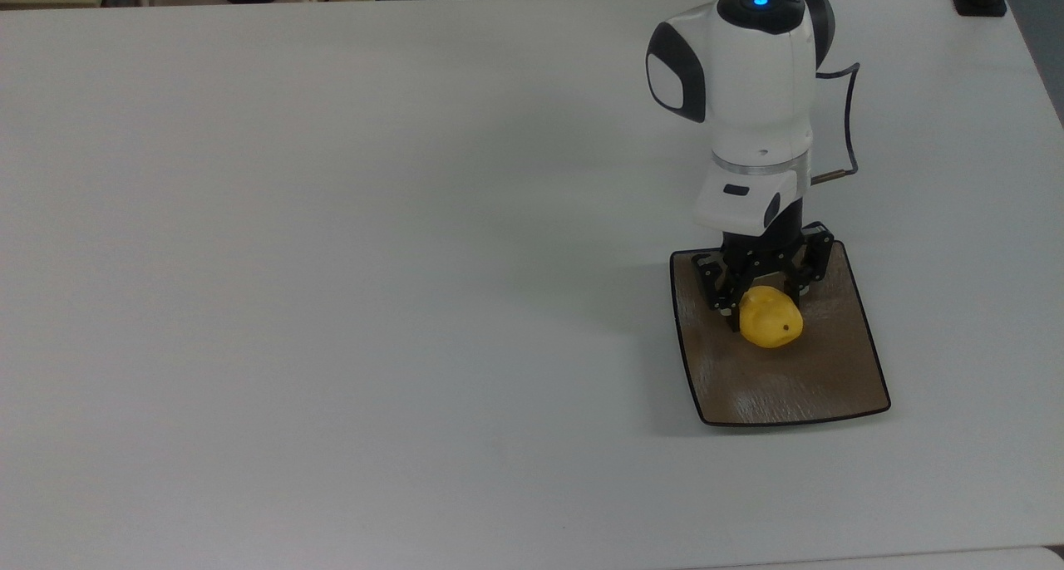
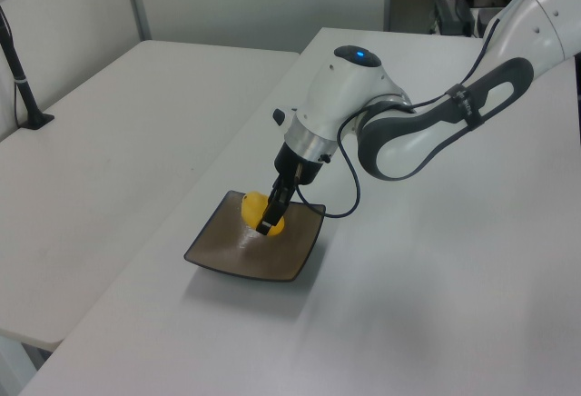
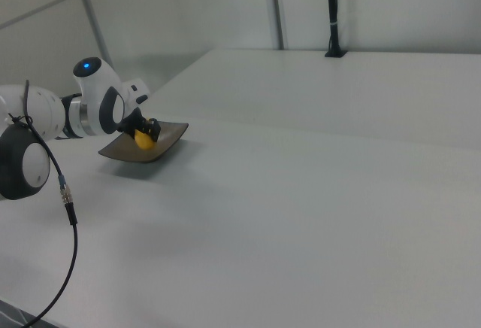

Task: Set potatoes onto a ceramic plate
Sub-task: 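Open the gripper to release the potato onto the plate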

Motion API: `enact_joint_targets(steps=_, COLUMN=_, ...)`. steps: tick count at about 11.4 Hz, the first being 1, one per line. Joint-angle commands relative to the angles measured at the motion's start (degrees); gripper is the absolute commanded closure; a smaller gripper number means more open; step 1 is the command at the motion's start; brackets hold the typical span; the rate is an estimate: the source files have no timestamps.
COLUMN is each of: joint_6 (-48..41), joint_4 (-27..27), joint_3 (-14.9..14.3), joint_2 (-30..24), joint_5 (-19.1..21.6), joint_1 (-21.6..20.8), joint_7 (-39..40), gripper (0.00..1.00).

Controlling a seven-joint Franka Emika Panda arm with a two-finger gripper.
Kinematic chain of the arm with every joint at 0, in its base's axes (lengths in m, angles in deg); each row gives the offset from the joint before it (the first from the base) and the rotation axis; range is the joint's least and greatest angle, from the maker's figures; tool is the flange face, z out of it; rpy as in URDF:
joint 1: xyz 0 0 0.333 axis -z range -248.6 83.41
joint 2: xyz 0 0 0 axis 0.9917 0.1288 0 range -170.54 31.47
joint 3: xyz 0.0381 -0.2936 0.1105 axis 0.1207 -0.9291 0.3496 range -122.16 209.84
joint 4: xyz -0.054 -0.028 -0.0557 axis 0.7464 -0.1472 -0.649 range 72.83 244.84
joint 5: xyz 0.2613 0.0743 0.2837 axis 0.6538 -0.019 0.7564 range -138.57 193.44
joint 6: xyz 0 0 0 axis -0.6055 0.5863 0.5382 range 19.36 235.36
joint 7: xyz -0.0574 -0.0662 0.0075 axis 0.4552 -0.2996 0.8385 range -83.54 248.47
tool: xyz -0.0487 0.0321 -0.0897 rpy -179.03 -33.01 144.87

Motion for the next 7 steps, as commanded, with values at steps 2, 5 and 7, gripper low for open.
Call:
enact_joint_targets(steps=2, joint_6=0.0, joint_4=-1.2, joint_3=0.0, joint_2=0.3, joint_5=-1.1, joint_1=-0.4, joint_7=-1.0, gripper=0.0)
enact_joint_targets(steps=5, joint_6=-6.6, joint_4=1.0, joint_3=-0.4, joint_2=-5.9, joint_5=-2.6, joint_1=-0.7, joint_7=-1.0, gripper=0.0)
enact_joint_targets(steps=7, joint_6=-18.1, joint_4=1.9, joint_3=-0.8, joint_2=-12.5, joint_5=-2.5, joint_1=1.4, joint_7=-1.1, gripper=0.0)
